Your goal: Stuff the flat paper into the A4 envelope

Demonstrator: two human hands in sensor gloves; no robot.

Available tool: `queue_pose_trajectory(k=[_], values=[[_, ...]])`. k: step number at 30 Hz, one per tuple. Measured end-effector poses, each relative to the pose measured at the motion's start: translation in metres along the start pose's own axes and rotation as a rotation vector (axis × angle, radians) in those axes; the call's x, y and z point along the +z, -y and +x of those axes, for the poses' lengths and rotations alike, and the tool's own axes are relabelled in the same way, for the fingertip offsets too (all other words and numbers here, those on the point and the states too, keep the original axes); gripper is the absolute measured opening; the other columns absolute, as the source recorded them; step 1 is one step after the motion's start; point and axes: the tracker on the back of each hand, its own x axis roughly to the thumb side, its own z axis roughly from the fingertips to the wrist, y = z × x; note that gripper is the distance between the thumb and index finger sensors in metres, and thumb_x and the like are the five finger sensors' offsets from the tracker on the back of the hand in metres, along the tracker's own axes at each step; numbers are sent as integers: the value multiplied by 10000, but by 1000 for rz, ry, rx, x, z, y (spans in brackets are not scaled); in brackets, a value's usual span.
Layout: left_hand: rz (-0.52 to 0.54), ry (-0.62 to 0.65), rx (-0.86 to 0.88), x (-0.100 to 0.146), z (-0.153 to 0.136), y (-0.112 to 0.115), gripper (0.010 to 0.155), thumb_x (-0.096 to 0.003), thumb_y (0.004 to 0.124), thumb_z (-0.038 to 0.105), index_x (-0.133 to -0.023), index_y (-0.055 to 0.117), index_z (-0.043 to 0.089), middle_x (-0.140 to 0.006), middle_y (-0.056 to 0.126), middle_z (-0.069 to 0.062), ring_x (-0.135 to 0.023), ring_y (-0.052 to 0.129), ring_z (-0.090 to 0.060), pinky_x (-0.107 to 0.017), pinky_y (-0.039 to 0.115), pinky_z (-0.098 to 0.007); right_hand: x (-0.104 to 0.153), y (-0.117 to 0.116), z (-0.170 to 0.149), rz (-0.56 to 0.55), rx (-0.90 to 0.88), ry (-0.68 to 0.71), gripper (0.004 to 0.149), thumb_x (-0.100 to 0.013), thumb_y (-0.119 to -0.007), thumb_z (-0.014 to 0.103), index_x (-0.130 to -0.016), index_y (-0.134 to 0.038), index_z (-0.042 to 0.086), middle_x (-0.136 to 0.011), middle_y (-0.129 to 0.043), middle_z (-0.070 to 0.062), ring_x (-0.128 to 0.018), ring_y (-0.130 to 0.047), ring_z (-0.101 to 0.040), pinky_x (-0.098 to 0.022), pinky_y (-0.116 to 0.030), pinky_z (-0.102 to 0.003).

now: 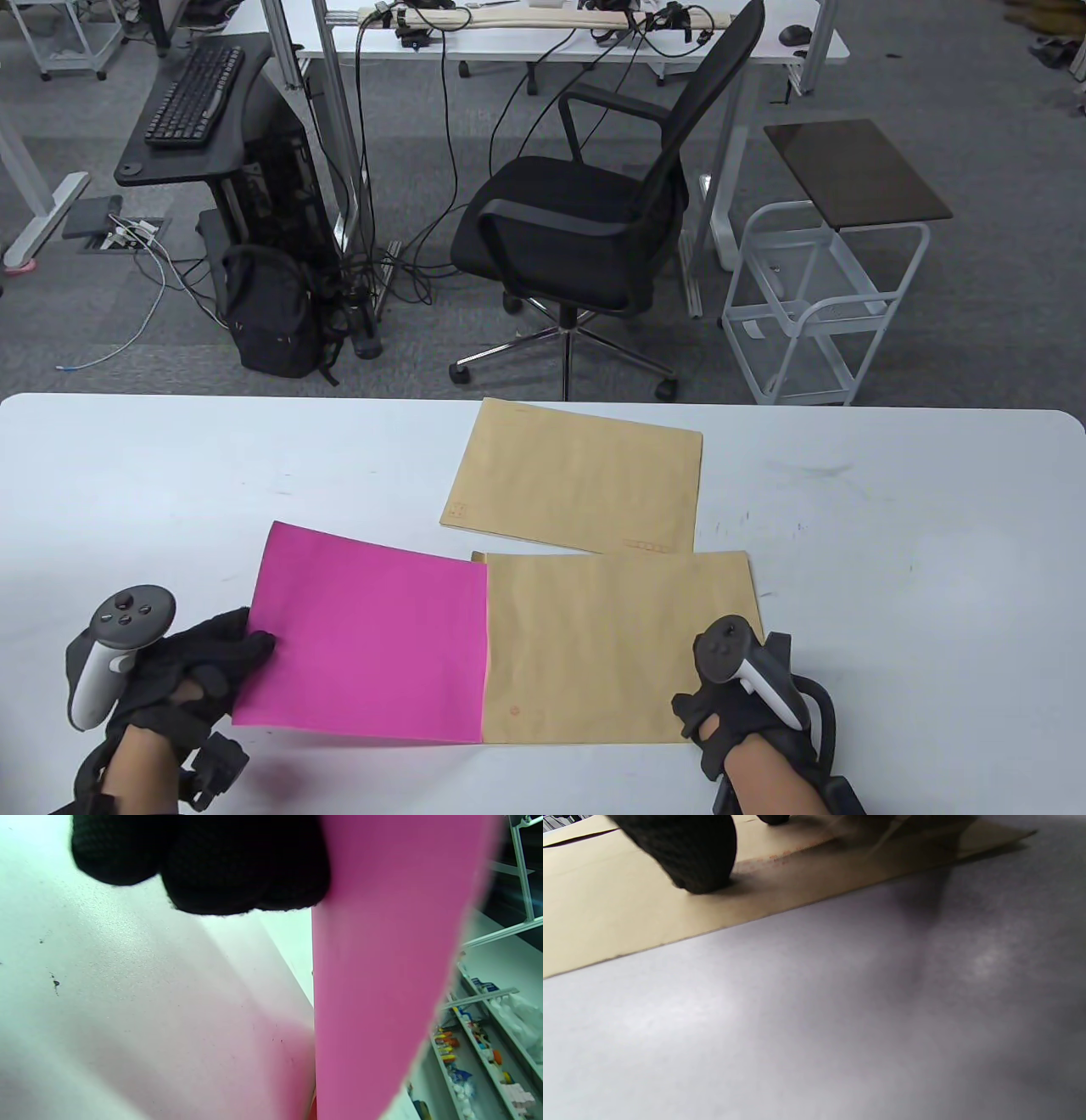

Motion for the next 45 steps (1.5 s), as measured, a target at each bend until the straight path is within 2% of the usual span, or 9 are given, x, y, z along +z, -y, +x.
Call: queue_pose_trajectory(k=[24, 45], values=[[-38, 37, -25, -25, -2, 32, 470, -467, 777, 371, -903, 805, 200, -552, 999, 85, -381, 1052, -162, -405, 917, -409, -1, 0, 0, 2, 2, 9, 756, -480, -828, 543, -1082, -415, 349, -1099, -297, -48, -1002, -411, -432, -694, -496, -613], [-61, 20, -27, -34, 8, 62, 473, -469, 771, 375, -906, 796, 198, -558, 993, 91, -388, 1049, -157, -411, 916, -404, -2, 0, 0, 5, -5, 23, 755, -482, -831, 535, -1083, -417, 343, -1099, -293, -51, -1000, -403, -438, -696, -486, -617]])
